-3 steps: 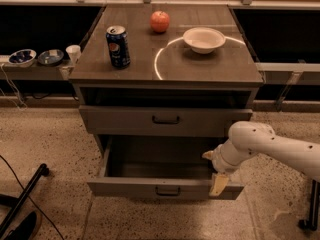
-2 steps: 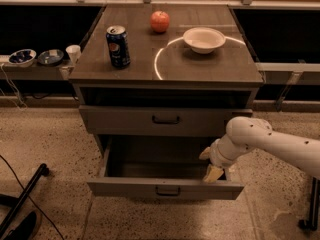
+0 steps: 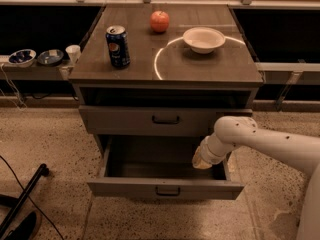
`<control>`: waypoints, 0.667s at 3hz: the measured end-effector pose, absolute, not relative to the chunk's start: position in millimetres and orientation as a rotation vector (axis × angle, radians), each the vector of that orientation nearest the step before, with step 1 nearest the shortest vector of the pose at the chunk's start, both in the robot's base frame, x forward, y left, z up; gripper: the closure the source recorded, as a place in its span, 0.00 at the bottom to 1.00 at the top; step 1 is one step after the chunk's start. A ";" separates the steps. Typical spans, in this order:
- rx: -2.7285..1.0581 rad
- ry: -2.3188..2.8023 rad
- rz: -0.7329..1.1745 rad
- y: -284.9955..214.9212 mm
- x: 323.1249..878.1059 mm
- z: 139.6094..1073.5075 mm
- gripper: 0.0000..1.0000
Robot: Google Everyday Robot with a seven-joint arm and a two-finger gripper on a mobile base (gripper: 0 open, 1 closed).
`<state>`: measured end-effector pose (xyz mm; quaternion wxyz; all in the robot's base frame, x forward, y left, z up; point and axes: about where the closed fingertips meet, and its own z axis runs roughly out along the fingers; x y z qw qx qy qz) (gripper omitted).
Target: Open middle drawer
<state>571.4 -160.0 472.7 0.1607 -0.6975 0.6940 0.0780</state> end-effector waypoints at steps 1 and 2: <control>-2.009 1.991 0.207 -146.9 578.0 451.1 1.00; -2.020 2.020 0.192 -138.5 581.0 423.9 1.00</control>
Offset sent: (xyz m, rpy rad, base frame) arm 0.0142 0.0273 -0.0663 -0.0730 0.0132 -0.0177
